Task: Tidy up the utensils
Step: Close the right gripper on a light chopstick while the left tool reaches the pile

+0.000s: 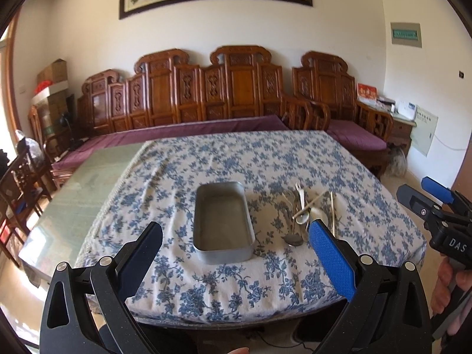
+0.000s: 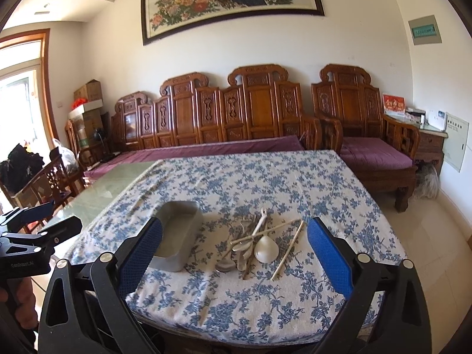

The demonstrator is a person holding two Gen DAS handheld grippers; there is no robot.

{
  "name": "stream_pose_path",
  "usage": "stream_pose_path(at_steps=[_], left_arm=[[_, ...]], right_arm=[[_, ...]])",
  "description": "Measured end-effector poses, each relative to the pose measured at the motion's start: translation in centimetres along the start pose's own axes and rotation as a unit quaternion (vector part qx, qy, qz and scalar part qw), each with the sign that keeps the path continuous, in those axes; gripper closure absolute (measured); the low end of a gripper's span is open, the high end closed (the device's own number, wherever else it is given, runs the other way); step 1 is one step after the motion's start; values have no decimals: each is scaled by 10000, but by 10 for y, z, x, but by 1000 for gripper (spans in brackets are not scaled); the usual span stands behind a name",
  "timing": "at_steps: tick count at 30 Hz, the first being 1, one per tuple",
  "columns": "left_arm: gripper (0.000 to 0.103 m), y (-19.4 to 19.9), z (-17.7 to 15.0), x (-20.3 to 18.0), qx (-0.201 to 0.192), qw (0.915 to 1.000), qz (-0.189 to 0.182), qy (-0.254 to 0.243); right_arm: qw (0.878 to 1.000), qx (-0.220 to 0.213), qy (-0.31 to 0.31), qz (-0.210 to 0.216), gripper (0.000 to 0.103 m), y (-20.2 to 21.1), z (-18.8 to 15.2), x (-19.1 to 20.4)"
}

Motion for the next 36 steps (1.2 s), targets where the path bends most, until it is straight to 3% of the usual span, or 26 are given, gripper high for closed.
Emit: stream_pose_path(at_steps=[16,20,25,30,36], left_arm=[[7,-96,12,-21,426,9941,-915,-403],[14,-121,14,-33,548,9910,-1088,-549],[24,-151,13,-48,764,9857,-1333,-686],[34,-178,12,-62,966,9802,-1542,-777],[45,-209,15,-68,1202,9755,-1665,-785]], right_arm=[[9963,770,-111,-368,39,-100,-10,-59],[9939,978,-95,-499,44,-129,-18,-72],[9877,1421,-137,-637,60,-176,-35,-95],[9804,1825,-216,-714,66,-217,-53,-112],[9744,2074,-160,-859,66,-235,-72,-117]])
Point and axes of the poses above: each gripper's, at about its wrist camera, not at the fingertips, and y roughly against the way its jaws point, x to its left, z to its top, the point moved 2 cm from there along -y, roughly the way its jaws point, and after that the axes turned 15 degrees about -y, right-handed, at the moved point
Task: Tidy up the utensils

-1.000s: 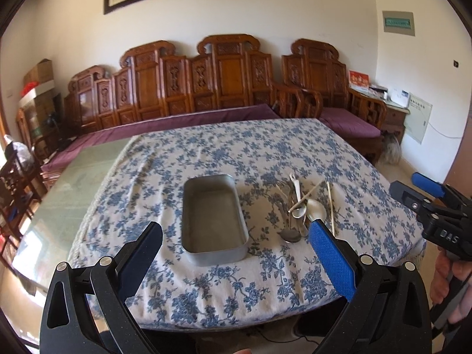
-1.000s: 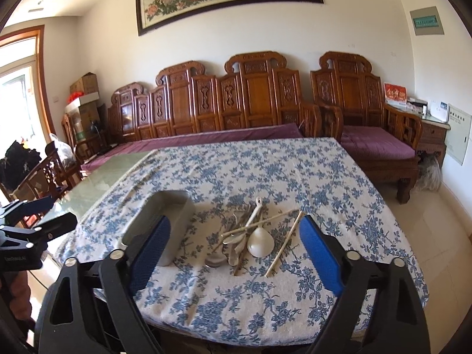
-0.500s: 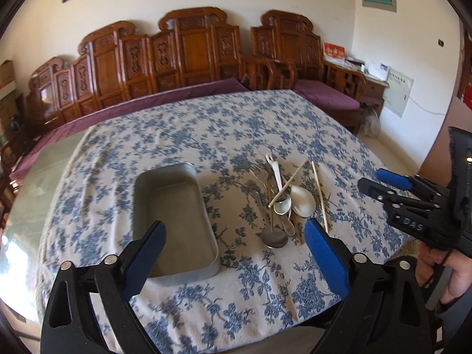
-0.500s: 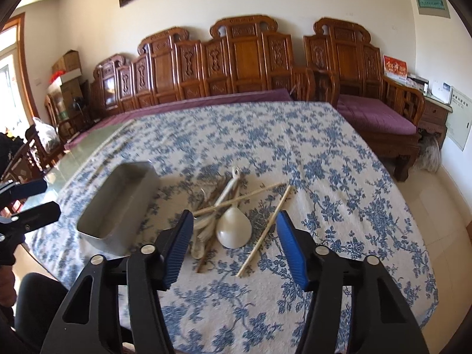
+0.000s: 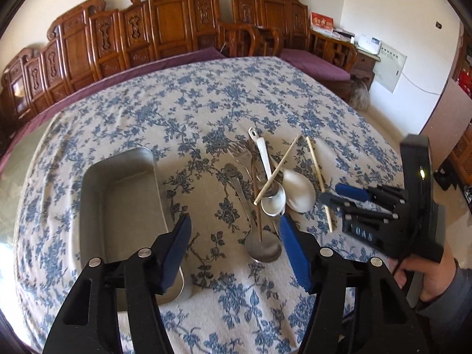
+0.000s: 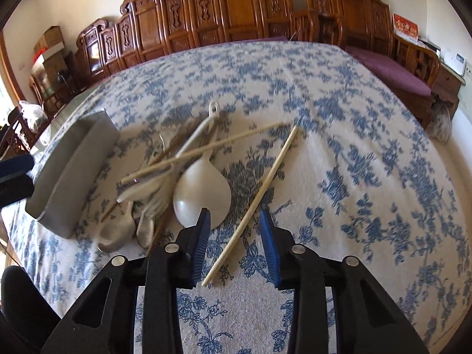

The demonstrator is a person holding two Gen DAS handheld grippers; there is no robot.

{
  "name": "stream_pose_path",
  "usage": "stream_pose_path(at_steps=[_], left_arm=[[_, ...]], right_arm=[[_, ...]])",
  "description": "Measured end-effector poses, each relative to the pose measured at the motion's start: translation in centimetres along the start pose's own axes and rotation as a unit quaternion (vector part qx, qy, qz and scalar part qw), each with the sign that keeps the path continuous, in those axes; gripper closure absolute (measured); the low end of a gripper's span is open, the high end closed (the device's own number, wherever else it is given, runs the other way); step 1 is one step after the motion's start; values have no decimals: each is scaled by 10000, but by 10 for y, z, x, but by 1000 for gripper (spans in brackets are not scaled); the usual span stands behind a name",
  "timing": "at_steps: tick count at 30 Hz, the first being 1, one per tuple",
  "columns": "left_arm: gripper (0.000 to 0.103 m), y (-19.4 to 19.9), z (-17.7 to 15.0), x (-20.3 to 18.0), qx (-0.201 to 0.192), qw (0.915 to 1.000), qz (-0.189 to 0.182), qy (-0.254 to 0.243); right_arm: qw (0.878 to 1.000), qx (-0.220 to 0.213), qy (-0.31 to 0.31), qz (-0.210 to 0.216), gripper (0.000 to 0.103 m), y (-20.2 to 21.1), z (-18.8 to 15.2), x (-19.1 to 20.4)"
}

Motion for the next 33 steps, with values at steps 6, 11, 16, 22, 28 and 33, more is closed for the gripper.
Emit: stream_pose_path(at_steps=[6,11,16,22,28,33], left_arm=[[51,-32,13,6,208,9993,-307,111],[63,-58,22,1,359,9981,-498,90],[72,-81,26,-8,481,9969,-618,-76],[84,-93,28,-15,550,9959,-707,-156],[90,-97,27,-19,654,9950,-715,-220],[93,-99,26,-16,690,9948,-727,-203]], right_arm=[[9995,54,158,-268,77,-6,-6,-3],[9995,41,123,-296,95,-4,-6,-12],[9997,69,15,-215,98,-1,-4,-20],[9997,15,-21,-242,98,1,0,-24],[9997,4,5,-234,98,1,1,-24],[9997,19,2,-232,98,1,1,-23]])
Point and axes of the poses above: each gripper's, at about its wrist camera, not at the fingertips, and y roughly against the way its jaws point, x to its left, z to its top, the point moved 2 cm from there along -y, roughly the way its jaws point, and after that the axes turned 15 degrees about -y, right-handed, at the moved point
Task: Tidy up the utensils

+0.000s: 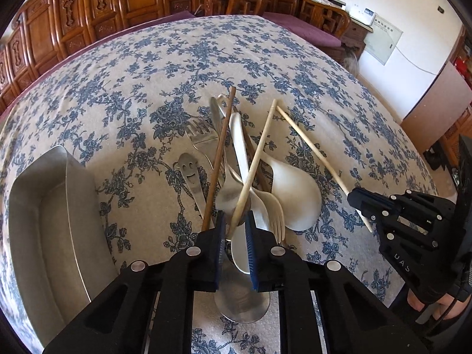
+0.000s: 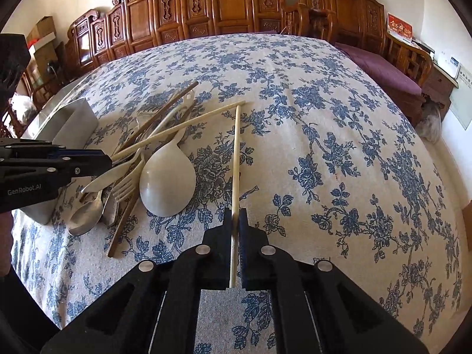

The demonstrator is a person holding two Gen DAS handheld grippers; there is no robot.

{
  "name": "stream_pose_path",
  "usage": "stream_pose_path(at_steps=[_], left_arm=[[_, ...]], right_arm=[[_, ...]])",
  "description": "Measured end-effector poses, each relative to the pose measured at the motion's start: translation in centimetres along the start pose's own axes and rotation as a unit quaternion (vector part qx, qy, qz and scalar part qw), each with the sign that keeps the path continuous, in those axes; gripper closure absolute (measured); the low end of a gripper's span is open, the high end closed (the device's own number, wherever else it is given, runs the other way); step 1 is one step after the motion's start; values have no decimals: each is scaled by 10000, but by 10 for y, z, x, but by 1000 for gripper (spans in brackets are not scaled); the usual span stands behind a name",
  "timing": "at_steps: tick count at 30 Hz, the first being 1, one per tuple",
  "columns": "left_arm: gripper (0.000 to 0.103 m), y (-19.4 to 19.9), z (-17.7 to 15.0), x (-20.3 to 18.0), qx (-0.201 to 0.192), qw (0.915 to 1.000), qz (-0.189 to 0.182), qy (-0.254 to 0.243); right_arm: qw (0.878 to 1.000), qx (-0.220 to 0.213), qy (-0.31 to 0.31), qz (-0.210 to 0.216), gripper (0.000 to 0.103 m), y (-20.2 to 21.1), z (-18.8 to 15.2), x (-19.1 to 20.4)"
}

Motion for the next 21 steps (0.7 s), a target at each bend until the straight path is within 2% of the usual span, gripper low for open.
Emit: stream_pose_path(at_steps=[3,10,21], left_arm=[[99,1,1,-1,-8,10000,-92,-25],[99,17,1,-4,-180,9998,-18,-14],[99,77,-18,-4,-709,9971,268,112]], right_arm=[[10000,-10,30,18,98,2,0,2],[9999,-113,39,90,98,10,2,4],[9988,-410,-66,258,98,30,7,8]])
Point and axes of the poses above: each gripper's, at about its wrist camera, not at the fingertips, and y roughly against the way its jaws point, x to its left, z to its top, the point moved 2 cm from there along -y, roughly the way its jaws point, and after that the axes turned 15 degrees about -y, right-handed, at the moved point
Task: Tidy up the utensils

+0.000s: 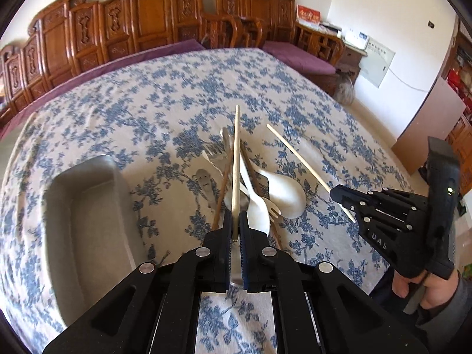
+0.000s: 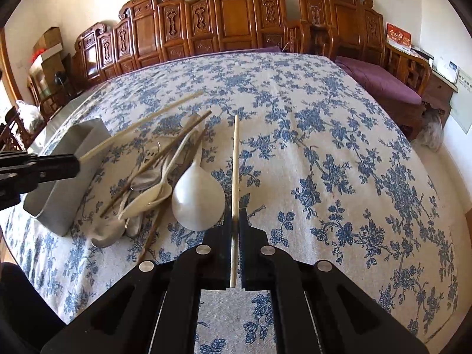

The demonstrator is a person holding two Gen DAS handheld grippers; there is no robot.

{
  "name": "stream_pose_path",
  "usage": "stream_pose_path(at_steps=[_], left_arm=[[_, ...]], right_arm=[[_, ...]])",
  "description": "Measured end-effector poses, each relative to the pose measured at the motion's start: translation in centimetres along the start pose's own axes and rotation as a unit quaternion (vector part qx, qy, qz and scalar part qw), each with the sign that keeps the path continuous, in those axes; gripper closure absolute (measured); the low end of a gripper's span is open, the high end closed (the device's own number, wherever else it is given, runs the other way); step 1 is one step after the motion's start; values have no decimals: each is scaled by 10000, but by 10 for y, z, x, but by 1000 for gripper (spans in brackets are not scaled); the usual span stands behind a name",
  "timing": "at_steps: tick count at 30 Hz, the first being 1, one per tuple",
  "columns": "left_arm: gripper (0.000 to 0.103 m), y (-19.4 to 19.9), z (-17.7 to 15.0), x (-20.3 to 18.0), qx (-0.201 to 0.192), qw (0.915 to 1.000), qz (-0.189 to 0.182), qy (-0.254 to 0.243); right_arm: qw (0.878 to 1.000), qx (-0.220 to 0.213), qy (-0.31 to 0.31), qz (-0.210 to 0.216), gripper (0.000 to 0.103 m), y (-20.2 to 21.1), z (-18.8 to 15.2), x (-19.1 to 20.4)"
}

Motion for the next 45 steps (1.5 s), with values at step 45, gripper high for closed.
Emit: stream_pose_path(at_steps=[45], left_arm=[[99,61,-127,118,-135,9844,628,1639]], right_arm=[[9909,59,1186,642,98,38,-12,155]])
Point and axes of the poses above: each gripper's, at about its wrist camera, not at the fingertips, and y roughly against the way its jaws point, x to its left, z to its top, the point moved 2 cm from there along -y, roughly the way its jaws point, and after that the axes turned 15 degrees about -y, right-handed, at the moved point
